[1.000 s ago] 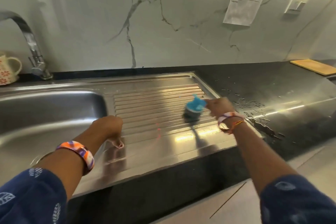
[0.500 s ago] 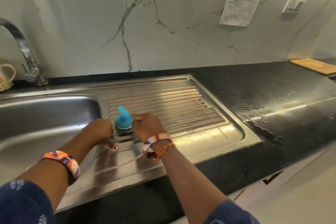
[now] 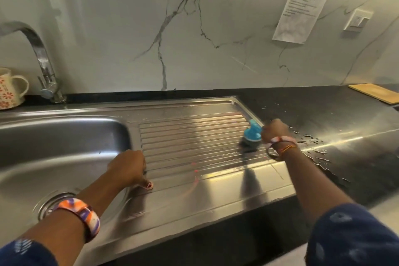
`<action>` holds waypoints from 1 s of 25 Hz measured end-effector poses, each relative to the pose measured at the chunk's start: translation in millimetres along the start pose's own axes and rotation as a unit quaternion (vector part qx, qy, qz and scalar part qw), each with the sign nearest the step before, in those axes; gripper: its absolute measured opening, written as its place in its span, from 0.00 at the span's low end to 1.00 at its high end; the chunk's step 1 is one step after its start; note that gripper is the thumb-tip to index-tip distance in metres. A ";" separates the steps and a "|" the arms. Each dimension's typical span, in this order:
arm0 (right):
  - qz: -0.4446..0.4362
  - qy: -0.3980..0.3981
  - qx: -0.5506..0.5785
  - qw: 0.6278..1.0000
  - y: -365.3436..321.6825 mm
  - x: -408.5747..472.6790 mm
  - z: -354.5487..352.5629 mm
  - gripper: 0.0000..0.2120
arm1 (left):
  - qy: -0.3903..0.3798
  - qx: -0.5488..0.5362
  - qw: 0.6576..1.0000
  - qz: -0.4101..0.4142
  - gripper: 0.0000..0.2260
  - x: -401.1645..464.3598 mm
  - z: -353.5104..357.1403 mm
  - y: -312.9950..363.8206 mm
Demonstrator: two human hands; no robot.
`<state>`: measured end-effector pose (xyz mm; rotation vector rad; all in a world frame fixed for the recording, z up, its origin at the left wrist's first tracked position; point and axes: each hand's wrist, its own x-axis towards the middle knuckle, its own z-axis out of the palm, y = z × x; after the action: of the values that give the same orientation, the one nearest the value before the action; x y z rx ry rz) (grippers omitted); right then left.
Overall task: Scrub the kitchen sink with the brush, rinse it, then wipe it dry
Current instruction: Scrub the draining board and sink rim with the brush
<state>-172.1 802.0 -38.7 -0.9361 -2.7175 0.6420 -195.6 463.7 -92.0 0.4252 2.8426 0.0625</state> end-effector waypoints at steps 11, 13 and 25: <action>-0.160 -0.077 -0.018 0.984 -37.2 -44.7 31.6 0.13 | -0.010 0.088 0.995 0.049 0.20 5.8 -12.8 6.4; -0.041 -0.025 -0.058 0.997 -0.4 -7.9 5.3 0.14 | 0.001 0.076 0.996 0.054 0.20 4.1 -12.1 4.3; -0.288 -0.055 0.000 0.956 -107.5 -145.8 96.8 0.15 | 0.018 0.062 0.994 0.088 0.22 4.4 -7.8 -3.4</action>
<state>-146.9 602.7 -81.4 -0.0769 -2.8712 0.5803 -202.6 461.6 -85.9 0.7064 2.8466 -0.0725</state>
